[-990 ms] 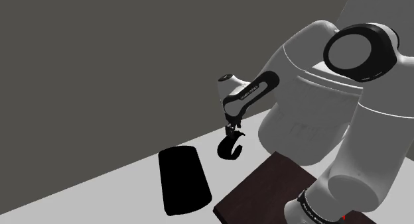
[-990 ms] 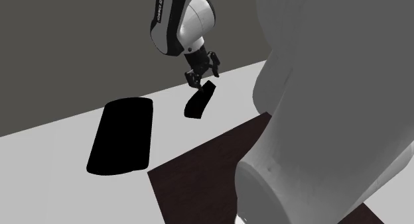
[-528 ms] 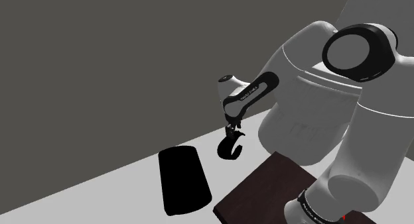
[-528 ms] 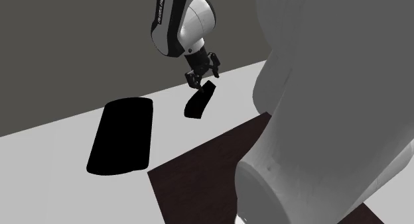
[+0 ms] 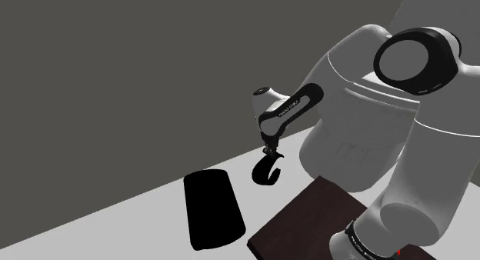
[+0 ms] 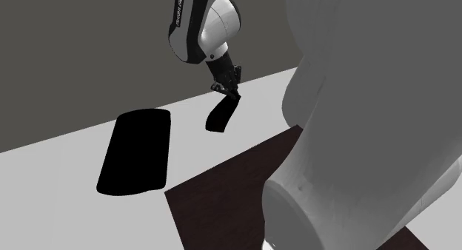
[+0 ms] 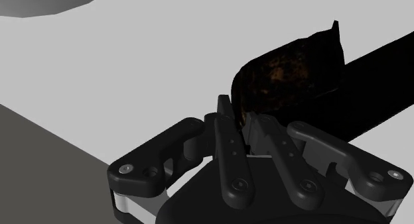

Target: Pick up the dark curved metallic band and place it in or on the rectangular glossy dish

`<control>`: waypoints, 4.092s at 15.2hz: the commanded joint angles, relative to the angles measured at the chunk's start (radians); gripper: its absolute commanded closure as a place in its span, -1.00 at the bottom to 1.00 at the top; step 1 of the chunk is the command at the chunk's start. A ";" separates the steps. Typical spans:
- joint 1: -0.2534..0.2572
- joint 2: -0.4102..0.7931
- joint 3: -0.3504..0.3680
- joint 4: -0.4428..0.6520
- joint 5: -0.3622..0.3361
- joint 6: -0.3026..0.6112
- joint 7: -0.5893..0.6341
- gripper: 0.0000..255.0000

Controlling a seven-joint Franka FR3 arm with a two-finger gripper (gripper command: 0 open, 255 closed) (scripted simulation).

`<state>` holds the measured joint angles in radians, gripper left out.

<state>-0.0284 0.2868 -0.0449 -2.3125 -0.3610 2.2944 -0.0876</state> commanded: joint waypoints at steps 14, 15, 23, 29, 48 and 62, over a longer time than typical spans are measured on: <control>0.001 -0.137 0.009 0.008 0.032 -0.140 -0.049 1.00; 0.001 -0.148 0.009 0.010 0.035 -0.153 -0.053 1.00; 0.004 -0.225 0.013 0.035 0.052 -0.252 -0.083 1.00; 0.058 -0.232 0.065 0.073 0.092 -0.318 -0.012 1.00; 0.296 -0.005 0.258 0.451 0.201 -0.538 0.336 1.00; 0.301 0.093 0.249 0.390 0.174 -0.383 0.365 1.00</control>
<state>0.2715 0.3689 0.2052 -1.9201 -0.1846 1.8981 0.2748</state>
